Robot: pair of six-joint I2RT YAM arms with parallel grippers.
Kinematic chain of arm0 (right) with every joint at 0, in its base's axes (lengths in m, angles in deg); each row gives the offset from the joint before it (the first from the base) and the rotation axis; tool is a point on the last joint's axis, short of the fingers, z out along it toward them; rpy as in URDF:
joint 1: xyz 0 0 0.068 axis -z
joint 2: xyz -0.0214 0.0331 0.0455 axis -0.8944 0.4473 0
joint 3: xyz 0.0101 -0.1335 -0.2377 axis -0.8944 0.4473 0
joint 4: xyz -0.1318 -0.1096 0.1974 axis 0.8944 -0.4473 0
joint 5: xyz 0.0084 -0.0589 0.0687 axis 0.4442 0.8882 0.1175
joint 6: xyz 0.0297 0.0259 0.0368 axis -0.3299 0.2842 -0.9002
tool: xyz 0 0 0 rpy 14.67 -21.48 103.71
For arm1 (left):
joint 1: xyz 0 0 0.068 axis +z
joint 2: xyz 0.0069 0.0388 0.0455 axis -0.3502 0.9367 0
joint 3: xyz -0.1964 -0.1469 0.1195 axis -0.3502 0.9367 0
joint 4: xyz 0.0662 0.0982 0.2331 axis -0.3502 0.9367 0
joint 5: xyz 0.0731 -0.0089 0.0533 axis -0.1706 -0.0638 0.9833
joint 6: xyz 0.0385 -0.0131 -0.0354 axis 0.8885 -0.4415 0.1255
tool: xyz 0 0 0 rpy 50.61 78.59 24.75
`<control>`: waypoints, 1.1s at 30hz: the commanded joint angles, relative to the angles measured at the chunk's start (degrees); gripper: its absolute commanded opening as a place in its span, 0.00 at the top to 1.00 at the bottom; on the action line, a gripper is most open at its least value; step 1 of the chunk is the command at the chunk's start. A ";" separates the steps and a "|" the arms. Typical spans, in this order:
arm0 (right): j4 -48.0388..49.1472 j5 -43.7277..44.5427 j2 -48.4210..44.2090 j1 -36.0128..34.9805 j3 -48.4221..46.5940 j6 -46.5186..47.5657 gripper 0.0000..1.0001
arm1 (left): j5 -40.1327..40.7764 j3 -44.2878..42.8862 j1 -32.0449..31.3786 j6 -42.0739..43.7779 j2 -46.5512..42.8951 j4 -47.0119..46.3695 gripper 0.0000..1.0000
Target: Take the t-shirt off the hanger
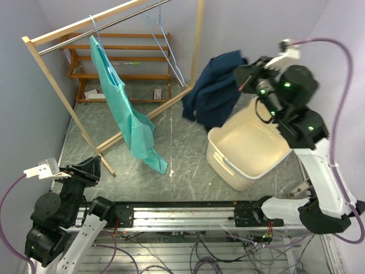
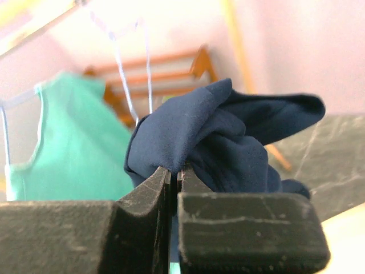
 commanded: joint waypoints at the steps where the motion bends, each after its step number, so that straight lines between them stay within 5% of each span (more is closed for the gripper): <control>1: -4.22 19.38 -3.46 0.71 -9.58 1.08 1.00 | 0.94 -0.53 -0.47 -0.46 -0.27 -0.11 0.55; 9: -5.47 32.24 -6.42 0.68 -18.02 6.20 1.00 | 0.61 -0.44 -0.47 -0.29 -0.24 -0.30 0.55; 21: -7.58 32.11 -16.36 0.75 13.78 0.36 1.00 | 0.61 -0.64 -0.56 -0.46 -0.28 0.06 0.55; 33: -5.54 31.65 -8.17 0.71 -1.21 6.24 1.00 | 0.83 -0.70 -0.91 -0.64 -0.31 0.12 0.55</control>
